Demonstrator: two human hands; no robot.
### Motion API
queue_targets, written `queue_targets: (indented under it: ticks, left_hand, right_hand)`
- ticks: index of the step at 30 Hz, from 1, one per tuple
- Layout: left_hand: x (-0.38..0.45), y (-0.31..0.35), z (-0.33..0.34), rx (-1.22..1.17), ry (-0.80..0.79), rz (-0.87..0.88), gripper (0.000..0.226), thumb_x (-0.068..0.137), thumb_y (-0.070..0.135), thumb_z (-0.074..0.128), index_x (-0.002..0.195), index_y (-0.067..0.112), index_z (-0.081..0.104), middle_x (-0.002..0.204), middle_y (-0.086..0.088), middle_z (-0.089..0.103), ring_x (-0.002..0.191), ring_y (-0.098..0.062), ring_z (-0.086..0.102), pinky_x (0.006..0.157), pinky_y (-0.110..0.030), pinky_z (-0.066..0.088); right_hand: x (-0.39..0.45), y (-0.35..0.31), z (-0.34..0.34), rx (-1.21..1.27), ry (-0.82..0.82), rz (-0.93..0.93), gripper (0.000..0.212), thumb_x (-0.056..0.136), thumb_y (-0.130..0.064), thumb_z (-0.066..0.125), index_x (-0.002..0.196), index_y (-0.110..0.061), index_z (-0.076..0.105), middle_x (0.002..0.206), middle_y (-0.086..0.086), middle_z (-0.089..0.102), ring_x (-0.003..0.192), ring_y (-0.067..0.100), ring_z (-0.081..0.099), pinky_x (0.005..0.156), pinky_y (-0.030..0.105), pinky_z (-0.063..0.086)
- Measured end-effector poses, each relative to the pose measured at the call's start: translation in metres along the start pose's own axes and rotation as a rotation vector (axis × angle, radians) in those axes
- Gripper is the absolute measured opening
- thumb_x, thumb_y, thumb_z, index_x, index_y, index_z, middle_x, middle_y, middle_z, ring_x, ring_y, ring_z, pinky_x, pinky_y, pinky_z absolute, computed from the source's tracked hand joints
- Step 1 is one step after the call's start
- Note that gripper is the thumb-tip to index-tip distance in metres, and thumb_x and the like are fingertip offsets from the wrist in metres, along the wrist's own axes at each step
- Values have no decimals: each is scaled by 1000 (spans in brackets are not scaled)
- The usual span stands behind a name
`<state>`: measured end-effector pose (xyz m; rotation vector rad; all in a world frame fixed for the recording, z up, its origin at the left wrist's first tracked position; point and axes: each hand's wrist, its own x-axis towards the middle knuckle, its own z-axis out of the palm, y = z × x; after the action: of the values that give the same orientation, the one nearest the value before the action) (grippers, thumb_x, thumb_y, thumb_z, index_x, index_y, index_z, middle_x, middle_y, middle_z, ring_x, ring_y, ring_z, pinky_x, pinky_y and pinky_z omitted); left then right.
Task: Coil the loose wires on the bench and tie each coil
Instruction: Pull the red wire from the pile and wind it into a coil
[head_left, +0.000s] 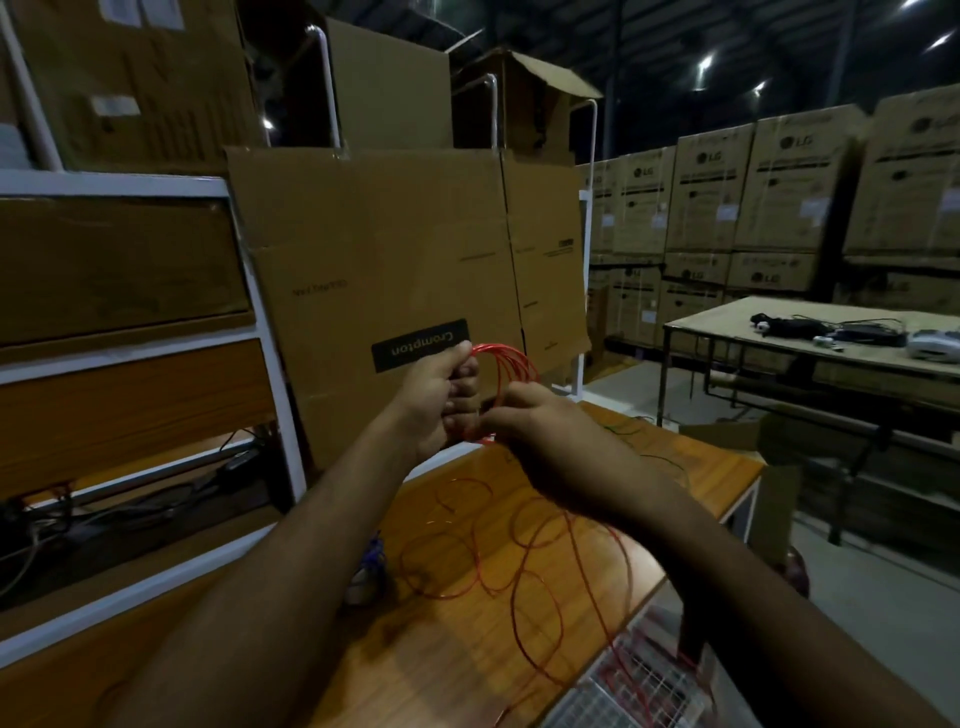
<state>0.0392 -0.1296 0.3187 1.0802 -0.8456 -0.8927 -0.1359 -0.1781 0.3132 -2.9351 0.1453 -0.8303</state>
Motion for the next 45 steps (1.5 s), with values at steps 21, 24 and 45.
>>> queue_targets:
  ticks: [21,24,45]
  left_hand:
    - [-14,8,7,-82,-91,-10,39,106,36,35,72,18,40,49,7,29,38,-5,22,35,-17,19]
    - [-15,9,1,-120,-82,-80,40,106,38,33,73,18,39,48,8,27,35,-4,20,31,-16,18]
    - [0,-5,18,-197,109,-65,44,104,41,44,68,16,44,46,7,34,33,-4,26,31,-17,20]
  right_hand:
    - [41,59,1,452,258,300,37,82,-48,73,73,-15,62,69,2,64,65,12,62,63,36,54]
    - [33,73,-9,753,51,265,20,94,-24,65,97,-3,68,90,8,69,82,17,66,77,35,54]
    - [30,31,37,791,321,533,46,101,-58,35,107,-21,62,84,-8,63,74,7,60,62,24,44]
